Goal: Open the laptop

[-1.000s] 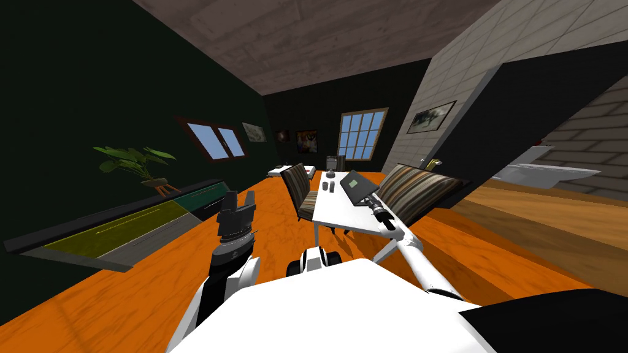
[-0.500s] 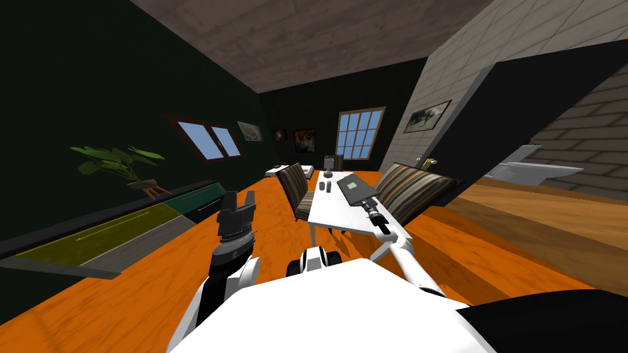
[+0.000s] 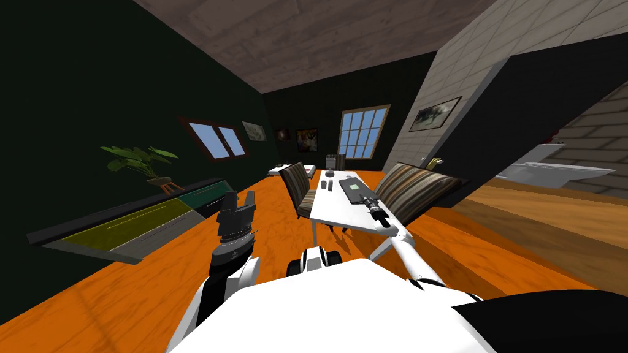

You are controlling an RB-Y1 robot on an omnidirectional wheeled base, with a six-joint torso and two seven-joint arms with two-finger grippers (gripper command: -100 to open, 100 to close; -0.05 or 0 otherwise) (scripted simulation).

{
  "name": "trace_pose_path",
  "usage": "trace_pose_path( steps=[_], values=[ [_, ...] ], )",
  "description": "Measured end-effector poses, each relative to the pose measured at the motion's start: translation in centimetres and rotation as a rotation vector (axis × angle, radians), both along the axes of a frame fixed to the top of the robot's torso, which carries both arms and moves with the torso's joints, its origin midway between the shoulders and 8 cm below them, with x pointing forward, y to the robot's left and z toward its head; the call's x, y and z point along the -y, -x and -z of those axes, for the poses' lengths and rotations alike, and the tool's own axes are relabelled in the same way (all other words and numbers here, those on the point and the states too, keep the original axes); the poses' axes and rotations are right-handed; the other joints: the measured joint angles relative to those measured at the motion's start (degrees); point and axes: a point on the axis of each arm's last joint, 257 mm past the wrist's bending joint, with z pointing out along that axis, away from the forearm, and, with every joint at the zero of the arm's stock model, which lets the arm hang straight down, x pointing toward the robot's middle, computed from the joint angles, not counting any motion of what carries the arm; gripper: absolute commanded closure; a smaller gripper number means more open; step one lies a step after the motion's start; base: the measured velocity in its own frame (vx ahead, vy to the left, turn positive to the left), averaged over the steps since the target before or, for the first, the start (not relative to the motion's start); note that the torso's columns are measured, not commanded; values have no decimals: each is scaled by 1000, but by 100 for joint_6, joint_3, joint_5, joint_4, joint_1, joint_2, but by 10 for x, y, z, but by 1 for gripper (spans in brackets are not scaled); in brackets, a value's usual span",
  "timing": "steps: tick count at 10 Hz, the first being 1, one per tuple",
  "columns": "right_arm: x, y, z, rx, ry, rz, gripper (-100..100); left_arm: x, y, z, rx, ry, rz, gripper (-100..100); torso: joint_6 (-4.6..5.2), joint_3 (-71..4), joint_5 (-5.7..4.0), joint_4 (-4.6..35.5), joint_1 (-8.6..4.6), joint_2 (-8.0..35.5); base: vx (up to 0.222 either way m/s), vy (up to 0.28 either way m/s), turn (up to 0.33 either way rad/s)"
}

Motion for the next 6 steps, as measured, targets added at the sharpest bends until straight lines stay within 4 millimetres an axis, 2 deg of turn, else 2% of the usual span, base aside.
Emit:
trace_pose_path(
  steps=[3, 4, 6],
  values=[
    [18, -12, -24, 0, -1, 22, -100, 0, 0, 0, 0, 0, 0, 0, 1, -5, -2, -3, -4, -8, -68, 15, 46],
    [19, -12, -24, -1, -4, 25, 0, 0, 0, 0, 0, 0, 0, 0, 1, -11, -3, -6, -4, -19, -8, 2, -3],
    [19, -12, -24, -1, -3, 25, 0, 0, 0, 0, 0, 0, 0, 0, -1, -12, -2, -6, -4, -18, 0, 0, 0]
  ],
)
